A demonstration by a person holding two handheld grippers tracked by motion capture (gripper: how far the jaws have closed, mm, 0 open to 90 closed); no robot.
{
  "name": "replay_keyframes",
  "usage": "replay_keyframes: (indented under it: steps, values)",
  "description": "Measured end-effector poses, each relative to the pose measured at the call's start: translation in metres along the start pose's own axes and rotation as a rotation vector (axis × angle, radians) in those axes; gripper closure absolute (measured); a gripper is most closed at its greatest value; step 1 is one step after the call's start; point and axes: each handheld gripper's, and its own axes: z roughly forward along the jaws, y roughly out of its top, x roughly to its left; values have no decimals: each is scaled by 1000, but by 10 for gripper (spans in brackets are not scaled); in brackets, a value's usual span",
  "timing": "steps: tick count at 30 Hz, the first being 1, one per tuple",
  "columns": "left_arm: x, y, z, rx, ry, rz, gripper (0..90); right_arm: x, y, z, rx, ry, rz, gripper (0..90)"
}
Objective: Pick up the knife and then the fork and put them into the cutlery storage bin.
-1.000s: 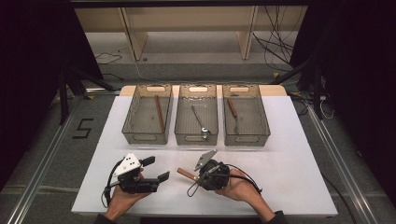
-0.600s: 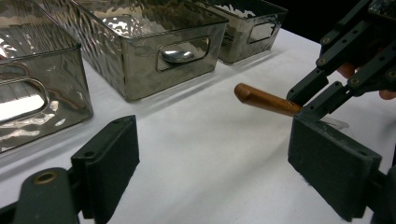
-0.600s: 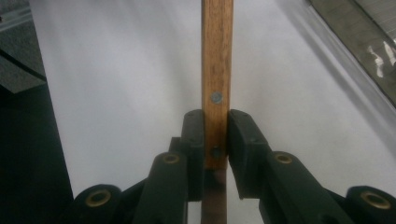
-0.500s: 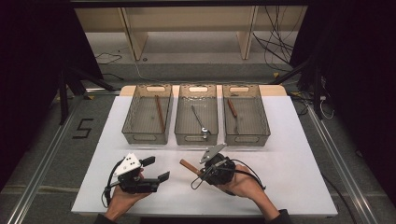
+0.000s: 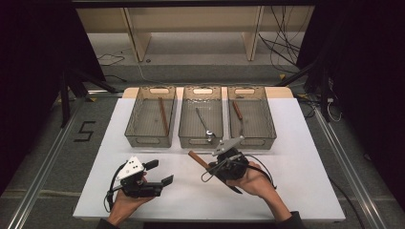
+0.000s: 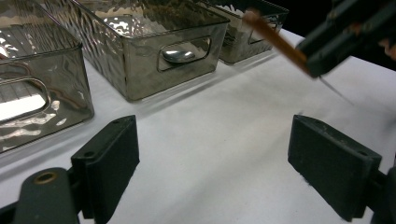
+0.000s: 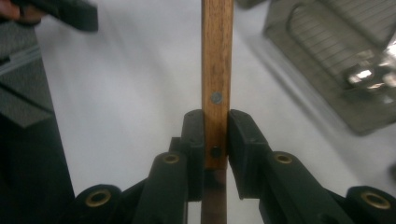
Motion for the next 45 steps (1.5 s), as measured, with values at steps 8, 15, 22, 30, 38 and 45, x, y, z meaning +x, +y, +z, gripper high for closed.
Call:
replay_keyframes:
  steps: [8, 15, 22, 30, 38, 45]
  values:
    - [0, 0, 1, -3, 1, -3, 161, -39, 15, -38, -126, -55, 129, 772]
    - [0, 0, 0, -2, 0, 0, 161, -67, 27, -54, -174, -94, 197, 772]
    - [0, 0, 0, -3, 0, -1, 161, -85, 37, -59, -204, -143, 239, 772]
    - [0, 0, 0, -7, 0, -4, 161, -107, 51, -65, -206, -195, 285, 772]
    - [0, 0, -1, -16, 1, -7, 161, -132, 63, -72, -214, -240, 329, 772]
    - [0, 0, 0, -17, -1, -8, 161, -153, 68, -73, -204, -276, 369, 772]
